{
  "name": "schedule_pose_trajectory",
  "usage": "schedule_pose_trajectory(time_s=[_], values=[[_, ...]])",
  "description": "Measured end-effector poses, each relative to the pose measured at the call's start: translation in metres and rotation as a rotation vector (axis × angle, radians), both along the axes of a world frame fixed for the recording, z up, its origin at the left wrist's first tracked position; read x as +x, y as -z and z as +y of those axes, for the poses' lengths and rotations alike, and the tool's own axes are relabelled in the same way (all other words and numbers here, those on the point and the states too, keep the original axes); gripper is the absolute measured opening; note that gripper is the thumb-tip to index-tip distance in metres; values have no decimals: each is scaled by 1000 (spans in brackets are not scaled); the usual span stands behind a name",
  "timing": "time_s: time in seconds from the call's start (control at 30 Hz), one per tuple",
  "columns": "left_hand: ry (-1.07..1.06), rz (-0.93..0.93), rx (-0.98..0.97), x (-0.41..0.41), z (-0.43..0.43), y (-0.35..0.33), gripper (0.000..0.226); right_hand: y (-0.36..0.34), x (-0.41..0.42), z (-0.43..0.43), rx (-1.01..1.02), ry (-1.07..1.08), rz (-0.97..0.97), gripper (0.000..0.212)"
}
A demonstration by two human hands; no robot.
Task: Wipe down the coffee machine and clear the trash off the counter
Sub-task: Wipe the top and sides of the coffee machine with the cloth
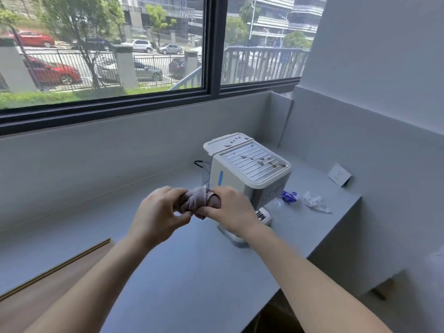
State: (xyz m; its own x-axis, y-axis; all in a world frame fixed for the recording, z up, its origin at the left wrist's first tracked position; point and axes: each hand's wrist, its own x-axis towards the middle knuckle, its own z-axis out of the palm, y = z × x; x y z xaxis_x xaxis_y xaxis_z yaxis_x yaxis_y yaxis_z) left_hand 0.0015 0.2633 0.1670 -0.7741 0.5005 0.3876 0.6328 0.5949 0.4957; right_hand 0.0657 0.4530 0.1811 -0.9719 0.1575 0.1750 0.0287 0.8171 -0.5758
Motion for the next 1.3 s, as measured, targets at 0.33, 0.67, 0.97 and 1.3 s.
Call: schedule_pose_trajectory(time_s=[0.33,0.67,0.97,1.3], values=[[-45,119,81,36,136,-49,37,-42,33,134,54,30,164,40],[-64,120,-30,26,241,-46,32,-36,23,217,-11,171,130,44],[-98,199,-114,2,259,-22,37,-26,-6,236,-72,241,14,47],[-245,273,-119,11,238,19,56,-9,-31,235,220,-121,193,62]])
